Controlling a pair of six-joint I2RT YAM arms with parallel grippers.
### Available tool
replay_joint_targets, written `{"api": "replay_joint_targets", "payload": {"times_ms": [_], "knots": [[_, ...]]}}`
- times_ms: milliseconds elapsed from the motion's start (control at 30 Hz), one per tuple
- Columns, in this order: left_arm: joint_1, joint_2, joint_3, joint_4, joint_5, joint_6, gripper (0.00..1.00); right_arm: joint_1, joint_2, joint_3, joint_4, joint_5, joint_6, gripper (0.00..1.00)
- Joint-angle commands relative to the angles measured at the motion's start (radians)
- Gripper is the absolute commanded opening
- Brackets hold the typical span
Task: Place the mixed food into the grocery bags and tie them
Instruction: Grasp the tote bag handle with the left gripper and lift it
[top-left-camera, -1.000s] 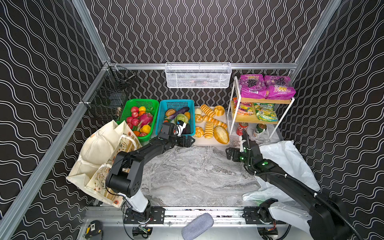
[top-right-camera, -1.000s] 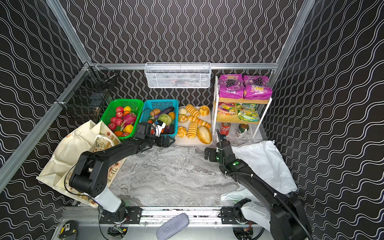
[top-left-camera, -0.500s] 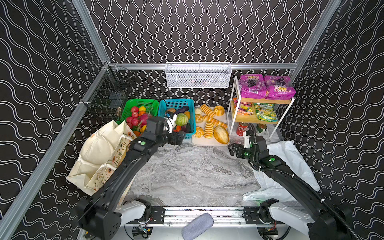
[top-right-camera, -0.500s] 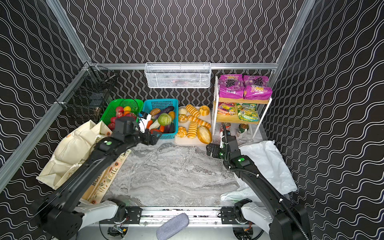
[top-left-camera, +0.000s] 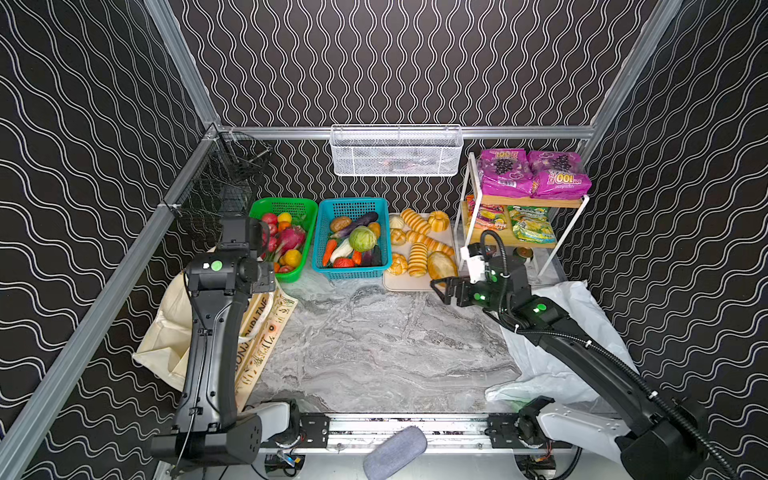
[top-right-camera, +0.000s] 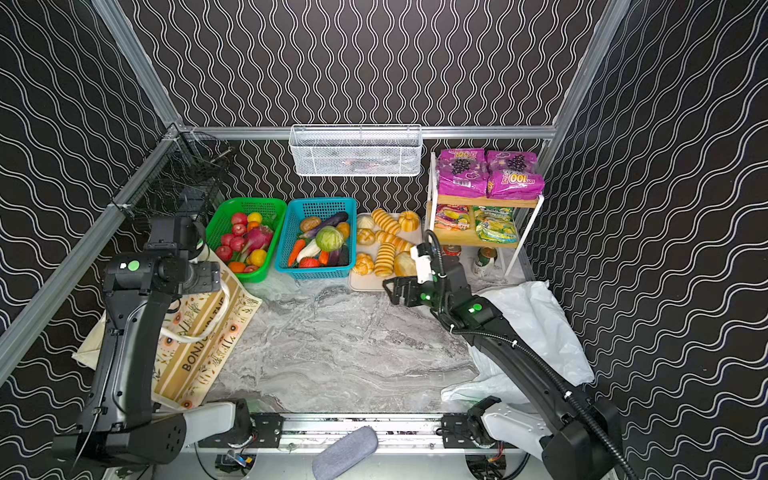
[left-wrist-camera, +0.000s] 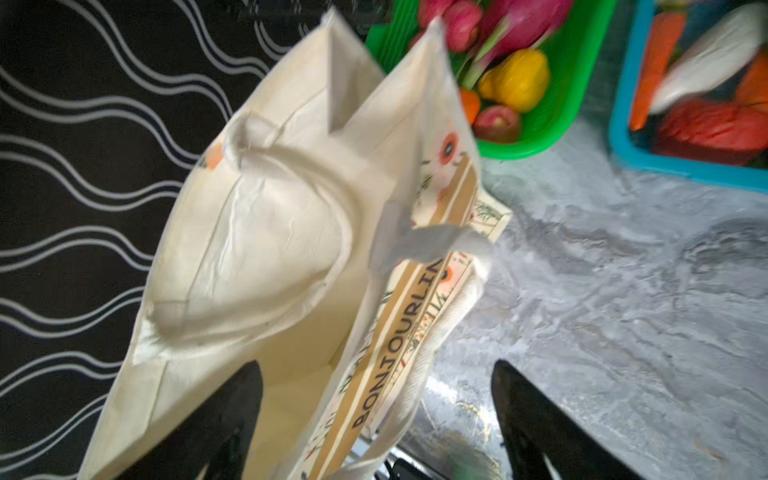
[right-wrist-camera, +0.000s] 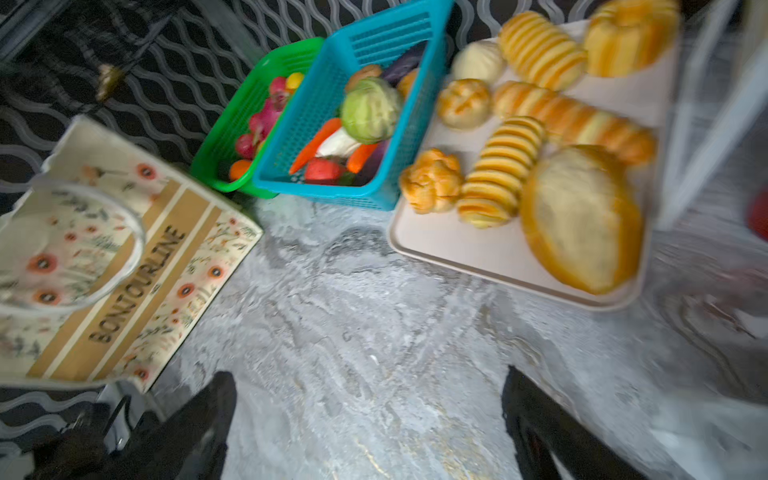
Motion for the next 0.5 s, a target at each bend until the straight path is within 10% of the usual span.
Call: {"api": "replay_joint_targets", "payload": {"times_ms": [0, 133, 367, 467], "knots": [[0.065, 0.058, -0.012, -0.021, 0.05, 0.013, 0.89, 0.104, 0.035, 0.078, 0.039, -0.018, -0.07, 1.0], [0.108, 0.129, -0.03, -0.001, 0.082, -0.002, 0.82, 0.189, 0.105, 0.149, 0.032, -0.041, -0.076, 1.0], [0.109, 0.128, 0.013, -0.045, 0.288, 0.028, 0.06, 0.219, 0.14, 0.137, 0.084, -0.012, -0.064, 1.0], [0.107, 0.104, 0.007, -0.056, 0.428, 0.006, 0.0, 0.219, 0.141, 0.129, 0.1, 0.029, -0.057, 1.0]]}}
